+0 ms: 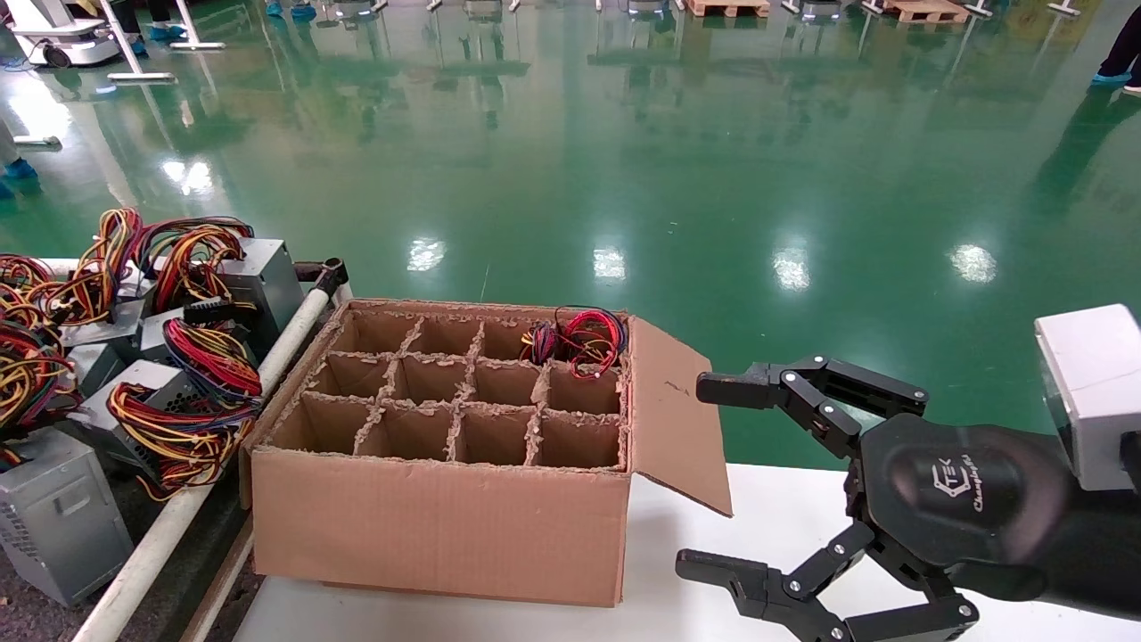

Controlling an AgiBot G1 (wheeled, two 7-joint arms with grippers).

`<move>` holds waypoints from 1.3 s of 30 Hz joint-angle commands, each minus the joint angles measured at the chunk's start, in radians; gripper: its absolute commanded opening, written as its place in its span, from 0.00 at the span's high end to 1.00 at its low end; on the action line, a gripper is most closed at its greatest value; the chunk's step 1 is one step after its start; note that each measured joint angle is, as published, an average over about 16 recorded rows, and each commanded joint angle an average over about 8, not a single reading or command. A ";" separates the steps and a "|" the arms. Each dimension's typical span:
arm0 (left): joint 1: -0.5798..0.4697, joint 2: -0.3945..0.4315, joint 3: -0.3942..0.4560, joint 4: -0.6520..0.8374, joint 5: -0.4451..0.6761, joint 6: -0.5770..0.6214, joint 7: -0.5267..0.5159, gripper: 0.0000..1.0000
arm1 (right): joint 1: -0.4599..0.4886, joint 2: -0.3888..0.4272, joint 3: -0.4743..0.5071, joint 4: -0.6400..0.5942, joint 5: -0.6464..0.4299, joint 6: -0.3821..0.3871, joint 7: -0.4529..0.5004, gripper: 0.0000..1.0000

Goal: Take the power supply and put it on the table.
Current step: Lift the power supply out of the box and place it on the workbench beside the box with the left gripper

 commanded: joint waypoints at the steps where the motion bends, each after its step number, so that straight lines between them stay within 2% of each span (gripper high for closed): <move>1: -0.003 -0.001 -0.002 0.022 0.001 -0.004 0.022 1.00 | 0.000 0.000 0.000 0.000 0.000 0.000 0.000 0.00; 6: -0.034 0.017 0.009 0.094 0.018 -0.009 0.063 0.99 | 0.000 0.000 0.000 0.000 0.000 0.000 0.000 0.00; 7: -0.039 0.021 0.011 0.106 0.021 -0.009 0.069 0.94 | 0.000 0.000 0.000 0.000 0.000 0.000 0.000 0.00; 13: -0.061 0.041 0.021 0.175 0.034 -0.010 0.102 0.19 | 0.000 0.000 0.000 0.000 0.000 0.000 0.000 0.00; 14: -0.063 0.042 0.021 0.179 0.035 -0.011 0.104 0.07 | 0.000 0.000 0.000 0.000 0.000 0.000 0.000 0.00; 15: -0.065 0.043 0.022 0.185 0.036 -0.011 0.106 0.00 | 0.000 0.000 0.000 0.000 0.000 0.000 0.000 0.00; 33: -0.058 0.038 0.020 0.157 0.036 -0.011 0.096 0.00 | 0.000 0.000 0.000 0.000 0.000 0.000 0.000 0.00; 39: -0.067 0.040 0.032 0.121 0.048 -0.026 0.130 0.00 | 0.000 0.000 0.000 0.000 0.000 0.000 0.000 0.00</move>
